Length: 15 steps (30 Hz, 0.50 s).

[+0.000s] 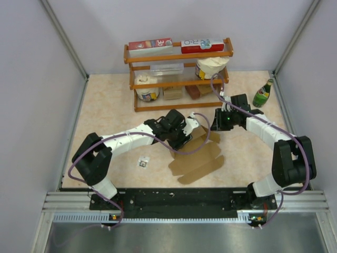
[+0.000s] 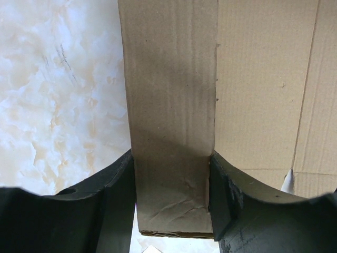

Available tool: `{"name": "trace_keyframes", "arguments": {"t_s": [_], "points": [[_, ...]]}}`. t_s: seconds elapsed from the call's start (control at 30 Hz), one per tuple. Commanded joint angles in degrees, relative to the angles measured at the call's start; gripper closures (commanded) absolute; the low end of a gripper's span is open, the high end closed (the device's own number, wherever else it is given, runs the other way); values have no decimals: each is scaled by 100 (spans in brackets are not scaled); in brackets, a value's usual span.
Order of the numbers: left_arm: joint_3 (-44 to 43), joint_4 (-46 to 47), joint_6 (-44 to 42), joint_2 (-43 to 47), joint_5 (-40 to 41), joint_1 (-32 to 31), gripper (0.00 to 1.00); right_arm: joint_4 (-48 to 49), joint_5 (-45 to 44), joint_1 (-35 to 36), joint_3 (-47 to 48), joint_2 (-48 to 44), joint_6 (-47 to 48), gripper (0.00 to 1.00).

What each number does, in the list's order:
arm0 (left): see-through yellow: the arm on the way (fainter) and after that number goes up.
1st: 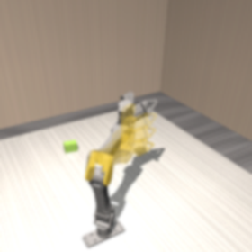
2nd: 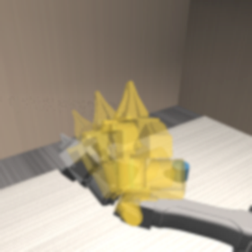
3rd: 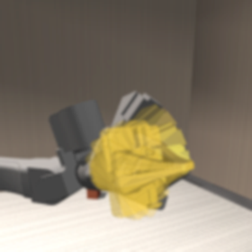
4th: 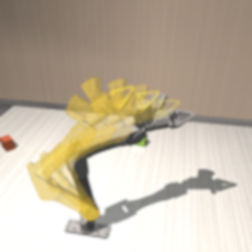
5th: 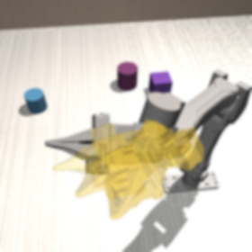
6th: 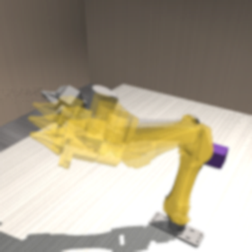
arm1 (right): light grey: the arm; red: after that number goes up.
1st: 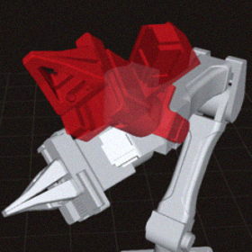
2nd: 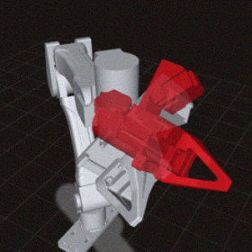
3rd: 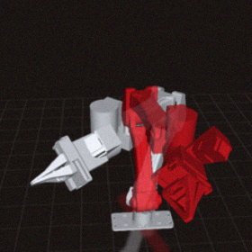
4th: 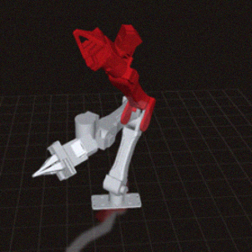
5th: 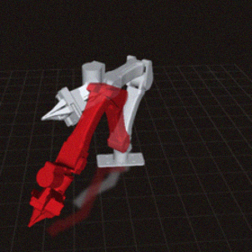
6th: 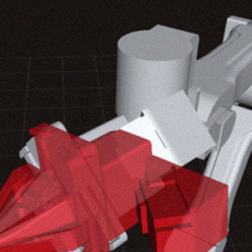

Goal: Fold the paper box

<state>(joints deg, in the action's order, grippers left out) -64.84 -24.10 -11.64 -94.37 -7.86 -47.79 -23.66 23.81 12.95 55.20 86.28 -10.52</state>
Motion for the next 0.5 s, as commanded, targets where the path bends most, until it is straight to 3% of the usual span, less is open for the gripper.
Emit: {"name": "trace_keyframes", "arguments": {"t_s": [0.0,0.13,0.47], "points": [[-213,54,100,-99,39,-20,49,-42,97,-3,52,-226,50,68],[-222,54,205,-108,74,-2,48,-33,-157,-3,175,-235,33,60],[-363,63,215,-134,-155,33,48,-86,-570,-29,457,-419,-116,54]]}}
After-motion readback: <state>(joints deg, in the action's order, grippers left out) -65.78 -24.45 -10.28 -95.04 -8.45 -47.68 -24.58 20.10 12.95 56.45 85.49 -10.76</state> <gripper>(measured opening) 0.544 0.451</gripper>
